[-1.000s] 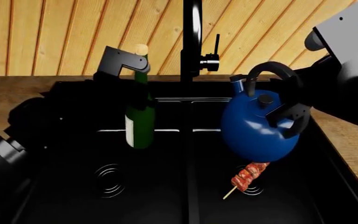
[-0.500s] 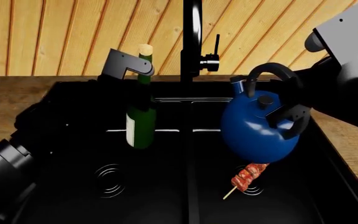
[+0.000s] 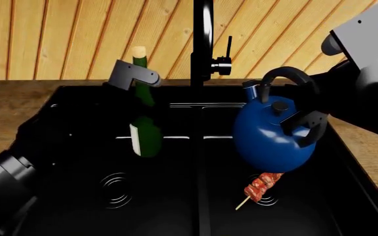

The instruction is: Pick the kettle non electric and bottle and place them in the sink. Then turn on the water.

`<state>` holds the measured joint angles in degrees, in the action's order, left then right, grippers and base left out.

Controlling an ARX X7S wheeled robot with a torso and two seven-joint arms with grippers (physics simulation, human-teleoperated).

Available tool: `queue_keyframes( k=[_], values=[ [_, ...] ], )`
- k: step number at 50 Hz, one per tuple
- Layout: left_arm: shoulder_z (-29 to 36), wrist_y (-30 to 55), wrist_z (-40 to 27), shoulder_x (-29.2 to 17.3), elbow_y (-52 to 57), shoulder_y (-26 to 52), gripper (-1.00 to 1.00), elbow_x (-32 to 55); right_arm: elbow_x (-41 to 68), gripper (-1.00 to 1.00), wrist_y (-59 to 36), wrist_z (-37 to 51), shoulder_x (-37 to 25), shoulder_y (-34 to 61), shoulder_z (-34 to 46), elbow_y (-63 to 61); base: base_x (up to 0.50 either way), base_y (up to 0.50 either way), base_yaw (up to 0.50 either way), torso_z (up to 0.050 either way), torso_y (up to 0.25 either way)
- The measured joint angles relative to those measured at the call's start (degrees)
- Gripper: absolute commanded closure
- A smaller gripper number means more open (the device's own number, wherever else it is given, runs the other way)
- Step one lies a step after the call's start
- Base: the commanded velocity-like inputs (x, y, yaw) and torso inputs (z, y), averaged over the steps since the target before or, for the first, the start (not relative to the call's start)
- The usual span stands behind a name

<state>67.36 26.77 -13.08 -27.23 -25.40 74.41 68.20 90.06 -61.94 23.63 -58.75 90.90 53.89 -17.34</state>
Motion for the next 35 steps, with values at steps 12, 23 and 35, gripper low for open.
queue_keyframes(
  k=[12,23,35],
  values=[
    [-0.34,0.54,0.08,-1.23,0.77,1.31,-1.0,0.91,0.46,1.0,-0.19,0.3,-0.12,0.25,-0.16,-0.26,0.0,0.0,0.0,0.0,0.0],
    [-1.22,1.31,0.03,-3.24,2.41,3.06,-1.0,1.69,0.71,1.0,-0.27,0.51,-0.16,0.42,-0.28,-0.38,0.0,0.0,0.0,0.001,0.001],
    [-2.27,2.08,-0.48,-5.51,5.02,4.4,-1.0,2.7,0.93,1.0,-0.43,0.64,-0.16,0.73,-0.42,-0.42,0.0,0.0,0.0,0.0,0.002]
  ],
)
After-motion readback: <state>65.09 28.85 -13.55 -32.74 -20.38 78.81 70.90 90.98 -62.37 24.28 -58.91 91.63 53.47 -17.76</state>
